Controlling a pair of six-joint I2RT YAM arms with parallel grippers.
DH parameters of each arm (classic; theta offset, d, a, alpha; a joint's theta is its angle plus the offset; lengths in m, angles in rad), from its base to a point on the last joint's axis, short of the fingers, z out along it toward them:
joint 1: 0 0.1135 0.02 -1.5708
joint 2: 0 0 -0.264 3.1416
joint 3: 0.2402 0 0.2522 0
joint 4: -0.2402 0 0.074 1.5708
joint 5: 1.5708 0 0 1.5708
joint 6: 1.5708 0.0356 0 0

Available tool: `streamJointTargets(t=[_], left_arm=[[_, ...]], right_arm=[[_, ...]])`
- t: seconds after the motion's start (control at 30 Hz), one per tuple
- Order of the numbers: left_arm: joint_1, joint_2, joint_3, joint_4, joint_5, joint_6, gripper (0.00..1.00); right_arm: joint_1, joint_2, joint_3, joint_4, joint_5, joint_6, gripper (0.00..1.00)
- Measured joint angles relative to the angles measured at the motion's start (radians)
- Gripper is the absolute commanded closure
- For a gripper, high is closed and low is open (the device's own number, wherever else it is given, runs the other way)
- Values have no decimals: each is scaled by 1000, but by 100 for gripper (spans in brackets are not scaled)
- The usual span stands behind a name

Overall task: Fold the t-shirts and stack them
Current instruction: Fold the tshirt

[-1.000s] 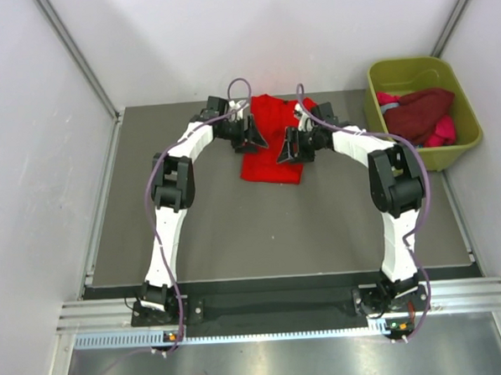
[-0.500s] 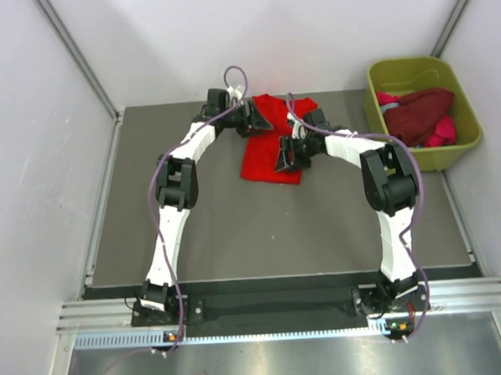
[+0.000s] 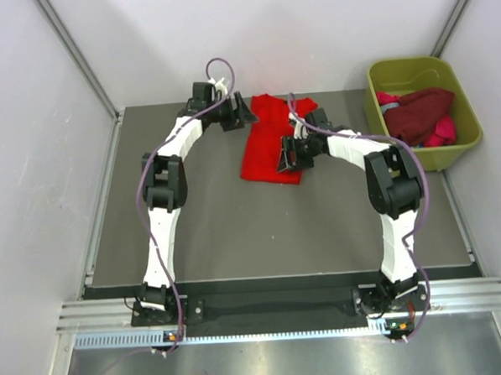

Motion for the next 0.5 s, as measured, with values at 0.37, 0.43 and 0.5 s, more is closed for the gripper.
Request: streamJointTargets(t=[0.37,0.43,0.5], left_arm=[[33,-287,-248,-386,3,236,21],[34,-284,-276,-427,7,241,21],[35,-279,-306,-452,15,240,22]], right_arm=[[-205,-223,-169,-15,-61,140,39],[-203,-223,-211,-6,-80,164,39],[-192,-217,-250,-11,-101,185,39]])
